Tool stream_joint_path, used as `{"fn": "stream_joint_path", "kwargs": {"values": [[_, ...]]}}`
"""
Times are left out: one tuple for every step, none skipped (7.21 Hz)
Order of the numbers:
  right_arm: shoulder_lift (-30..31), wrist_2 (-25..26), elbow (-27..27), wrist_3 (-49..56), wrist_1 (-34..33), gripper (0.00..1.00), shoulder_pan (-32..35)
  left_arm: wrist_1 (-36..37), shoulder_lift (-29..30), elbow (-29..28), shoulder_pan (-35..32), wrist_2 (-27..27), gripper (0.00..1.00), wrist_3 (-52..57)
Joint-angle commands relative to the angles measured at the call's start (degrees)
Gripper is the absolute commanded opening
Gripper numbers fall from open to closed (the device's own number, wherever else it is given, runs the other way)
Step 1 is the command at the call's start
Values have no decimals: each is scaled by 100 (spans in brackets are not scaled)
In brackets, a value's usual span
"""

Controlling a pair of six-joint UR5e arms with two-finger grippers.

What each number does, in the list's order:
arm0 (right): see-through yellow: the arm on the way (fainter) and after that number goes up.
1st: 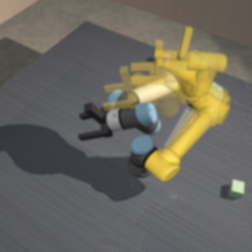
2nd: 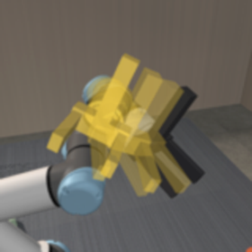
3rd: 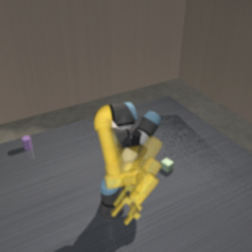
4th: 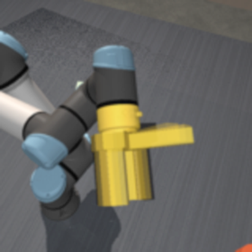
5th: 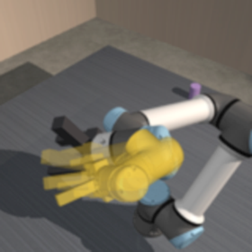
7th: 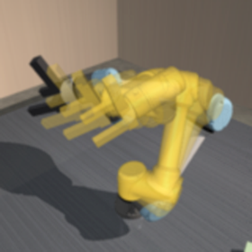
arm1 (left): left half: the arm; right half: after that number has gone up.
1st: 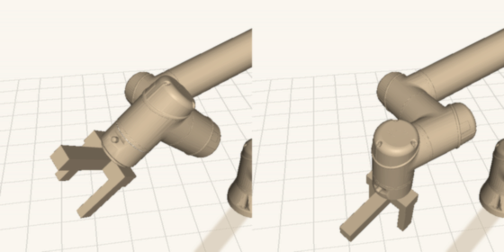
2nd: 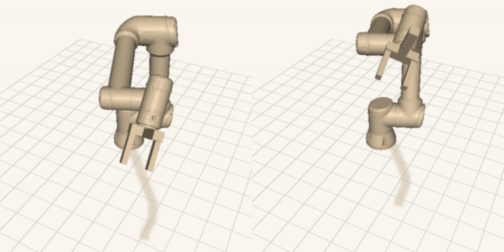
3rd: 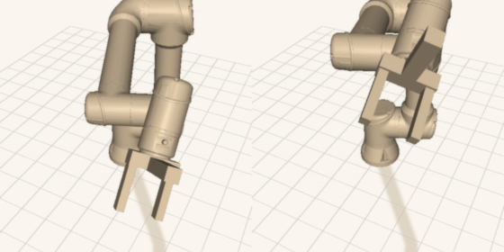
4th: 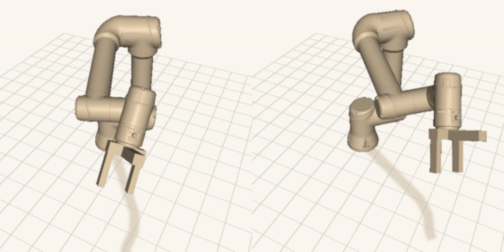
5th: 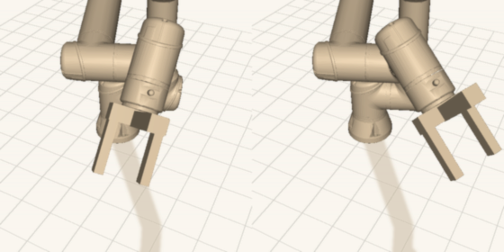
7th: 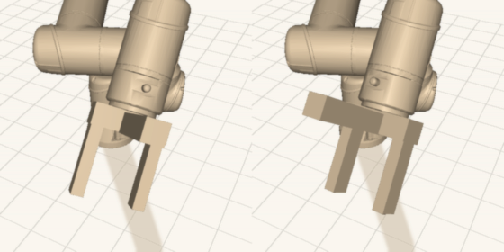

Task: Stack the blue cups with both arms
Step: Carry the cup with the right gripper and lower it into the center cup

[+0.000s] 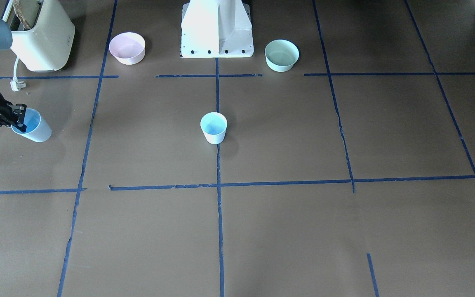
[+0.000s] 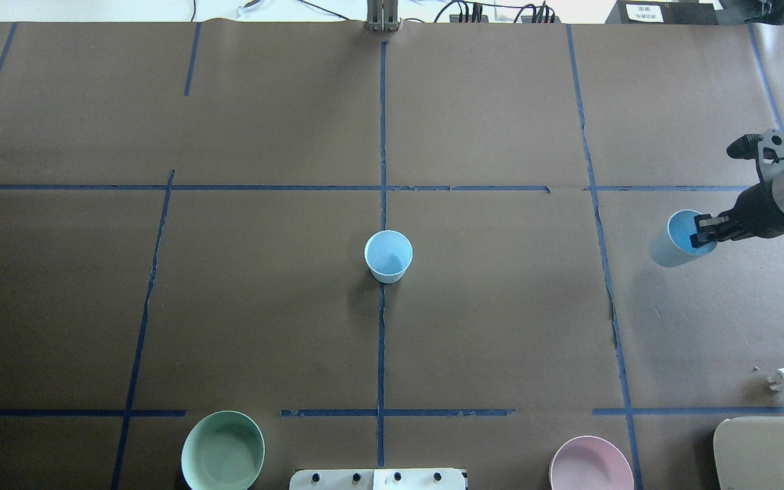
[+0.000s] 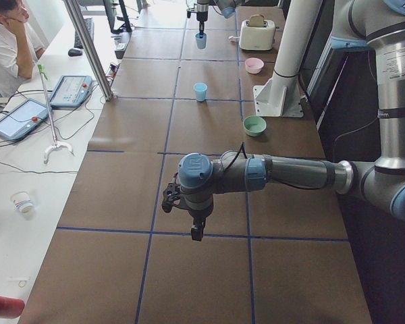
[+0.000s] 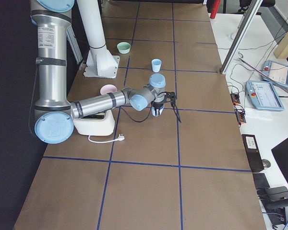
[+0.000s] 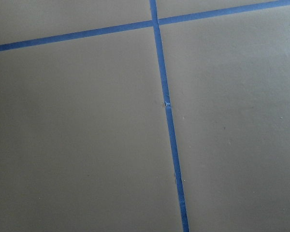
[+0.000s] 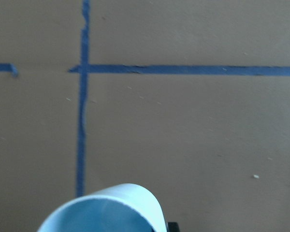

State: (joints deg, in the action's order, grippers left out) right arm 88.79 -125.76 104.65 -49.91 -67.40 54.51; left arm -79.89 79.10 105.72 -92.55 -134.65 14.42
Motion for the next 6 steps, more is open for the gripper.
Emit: {"fn": "stream_joint_path", "kwargs": {"values": [[-1401,156,29,-1584,-657,3,-674,0,0,10,0,0,100,0],[-2148,557,12,-2192,-1270,3,-1183,0,0,10,0,0,100,-9],[-3095,1283,-153,-2807,-2094,3,-1727,0,0,10,0,0,100,-9],[-3853,1526,-407,-3284,-2502,3,-1985,0,9,10,0,0,100,-9],[-4069,1676,-427,-3706,-2550,3,-2214,0,9,2,0,0,100,-9],[-4141,2043,-445,-3806,-2550,3,-2382,0,9,2,0,0,100,-9]]}}
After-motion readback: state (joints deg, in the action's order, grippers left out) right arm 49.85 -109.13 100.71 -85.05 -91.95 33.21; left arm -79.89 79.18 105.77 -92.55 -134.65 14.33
